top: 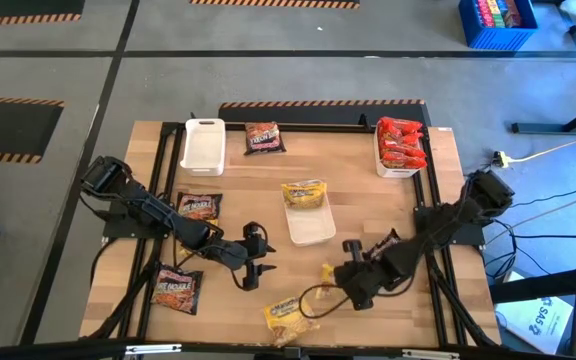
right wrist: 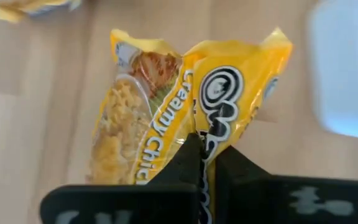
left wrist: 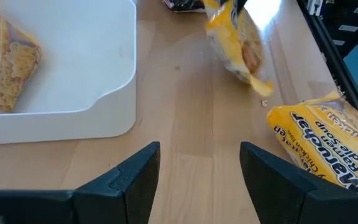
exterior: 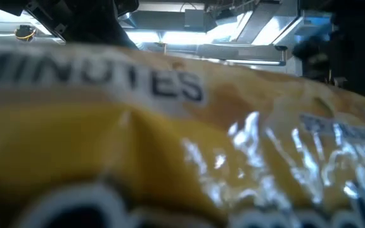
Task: Sort Maruchan noodles
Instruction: Put the yellow noodle pack into the white middle bin
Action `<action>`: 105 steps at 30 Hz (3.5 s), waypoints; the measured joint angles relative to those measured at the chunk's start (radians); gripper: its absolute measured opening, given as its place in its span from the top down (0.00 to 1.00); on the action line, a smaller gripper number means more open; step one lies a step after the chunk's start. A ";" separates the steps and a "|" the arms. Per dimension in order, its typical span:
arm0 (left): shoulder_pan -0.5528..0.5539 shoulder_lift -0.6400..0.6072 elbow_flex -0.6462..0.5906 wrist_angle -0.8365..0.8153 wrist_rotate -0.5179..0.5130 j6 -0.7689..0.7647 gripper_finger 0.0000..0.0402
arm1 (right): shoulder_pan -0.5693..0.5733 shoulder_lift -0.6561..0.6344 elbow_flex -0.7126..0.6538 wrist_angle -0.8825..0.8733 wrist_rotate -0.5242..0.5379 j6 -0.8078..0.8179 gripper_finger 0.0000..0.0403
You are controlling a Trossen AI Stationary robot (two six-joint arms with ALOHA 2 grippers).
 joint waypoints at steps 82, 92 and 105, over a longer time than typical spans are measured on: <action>-0.018 -0.073 0.001 -0.060 0.024 0.021 0.46 | -0.098 0.003 0.145 -0.155 -0.140 -0.057 0.77; -0.029 -0.076 0.001 -0.057 0.019 0.021 0.46 | -0.214 0.002 0.367 -0.334 -0.043 -0.240 0.74; -0.029 -0.076 0.001 -0.049 -0.025 0.028 0.46 | -0.543 0.002 0.386 -0.280 -0.190 -0.444 0.73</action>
